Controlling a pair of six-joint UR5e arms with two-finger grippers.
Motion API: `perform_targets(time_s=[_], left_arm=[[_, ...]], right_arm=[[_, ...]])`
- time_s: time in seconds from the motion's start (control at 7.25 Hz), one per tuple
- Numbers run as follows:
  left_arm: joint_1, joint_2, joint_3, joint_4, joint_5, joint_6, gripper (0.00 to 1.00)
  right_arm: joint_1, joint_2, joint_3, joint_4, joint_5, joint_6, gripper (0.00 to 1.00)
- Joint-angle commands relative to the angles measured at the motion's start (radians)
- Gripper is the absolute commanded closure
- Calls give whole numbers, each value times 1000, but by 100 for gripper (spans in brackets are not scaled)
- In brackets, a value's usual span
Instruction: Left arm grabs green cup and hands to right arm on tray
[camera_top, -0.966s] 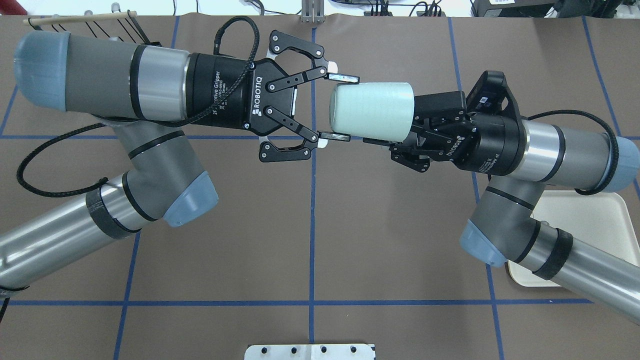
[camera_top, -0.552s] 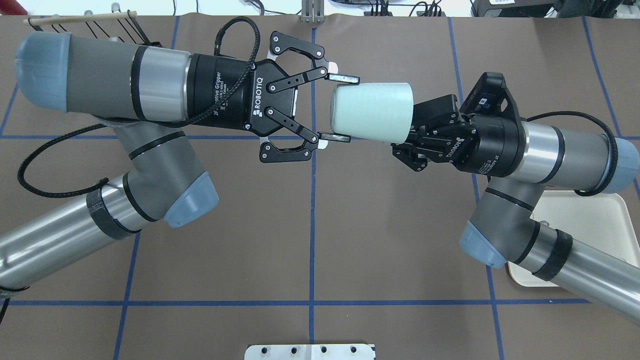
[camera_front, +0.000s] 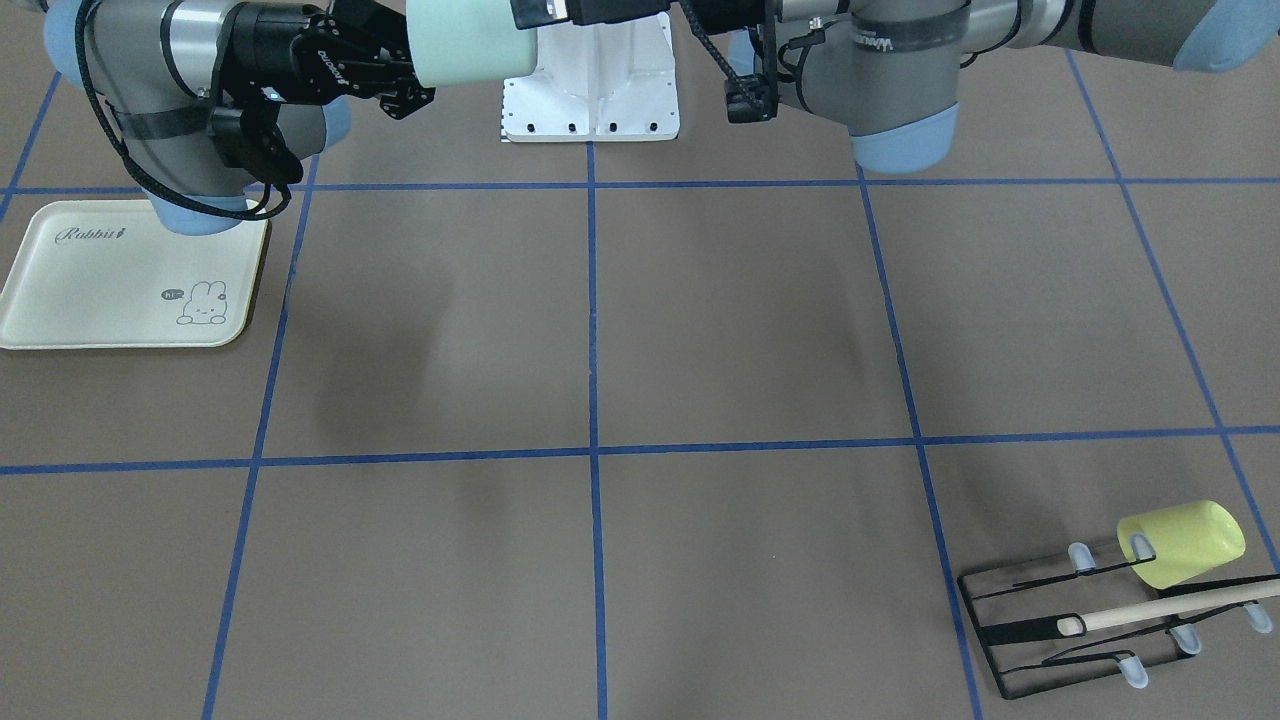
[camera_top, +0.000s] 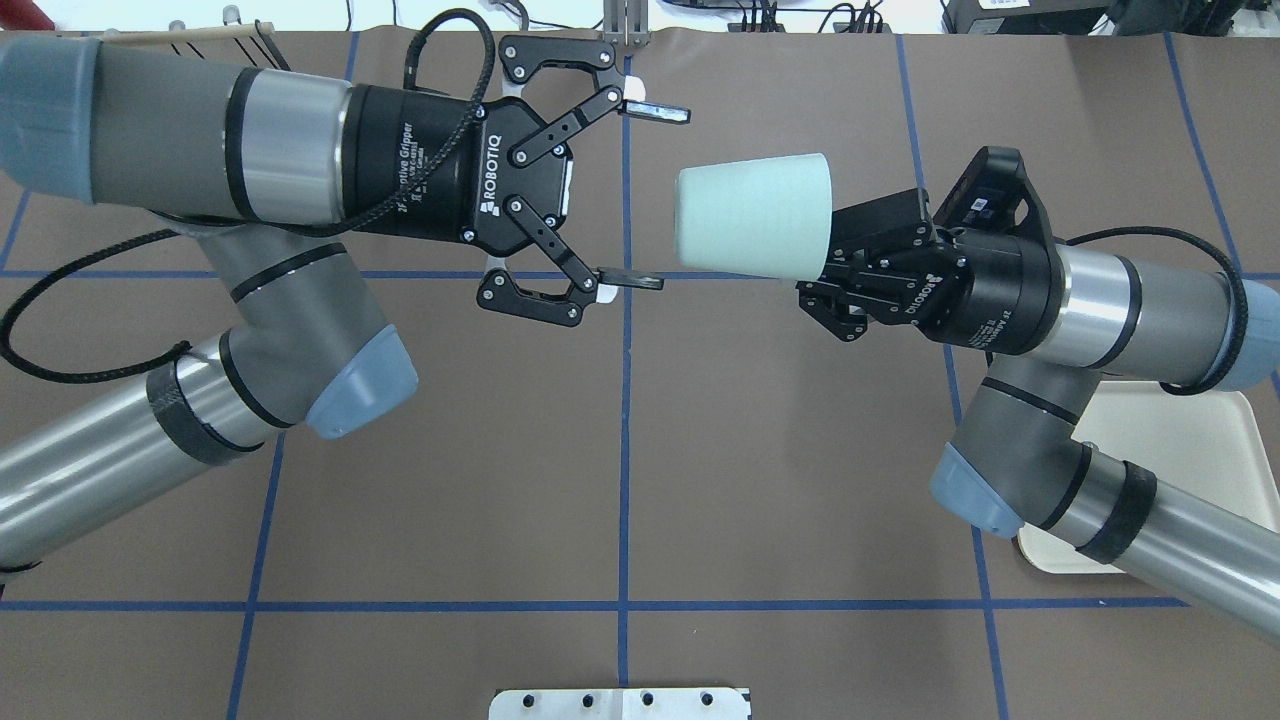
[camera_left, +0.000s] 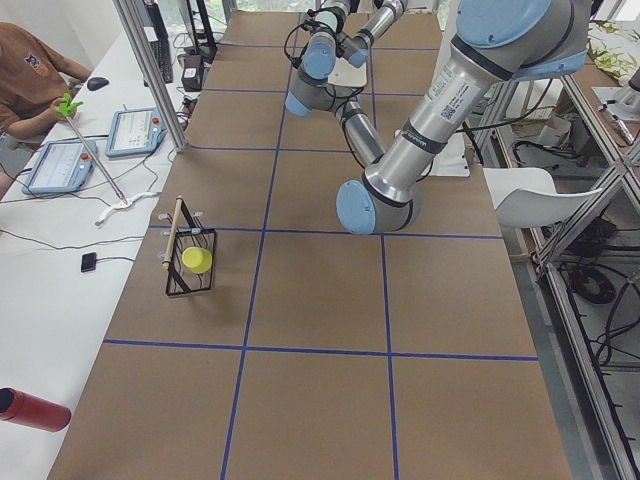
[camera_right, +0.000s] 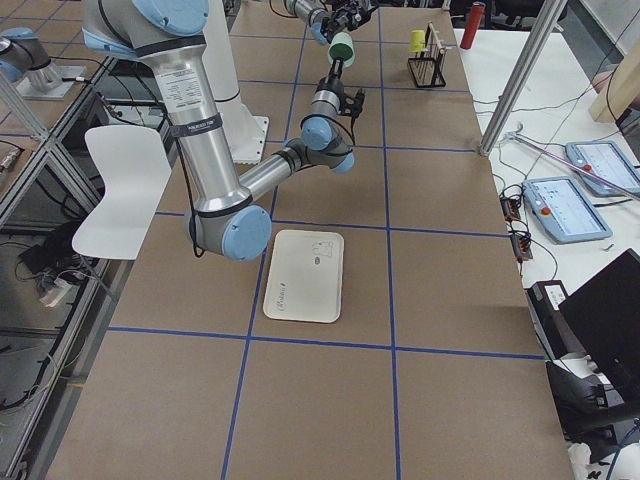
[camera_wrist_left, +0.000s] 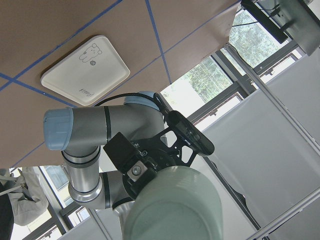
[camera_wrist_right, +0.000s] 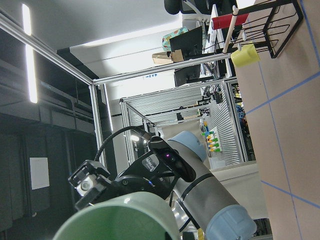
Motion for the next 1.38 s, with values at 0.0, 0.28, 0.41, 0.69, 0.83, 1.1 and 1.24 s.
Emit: perform_targets(time_s=[0.0, 0.28, 0.41, 0.69, 0.83, 1.1, 1.24], left_arm=[[-81, 23, 0, 52, -134, 112, 0], [-81, 25, -5, 107, -135, 173, 0], [-90, 25, -6, 107, -136, 191, 0], [-107, 29, -6, 107, -136, 214, 0], [-128, 31, -5, 110, -138, 217, 0], [-229, 102, -5, 164, -266, 383, 0], [-275, 147, -5, 209, -303, 475, 0]], right_arm=[[34, -117, -53, 76, -20, -11, 100], [105, -211, -141, 157, 70, -66, 100], [148, -217, -196, 159, 168, -127, 100], [191, -259, -264, 154, 231, -232, 100], [243, -257, -316, 150, 332, -244, 100], [400, -254, -394, 122, 539, -289, 100], [491, -250, -391, 43, 686, -348, 100]])
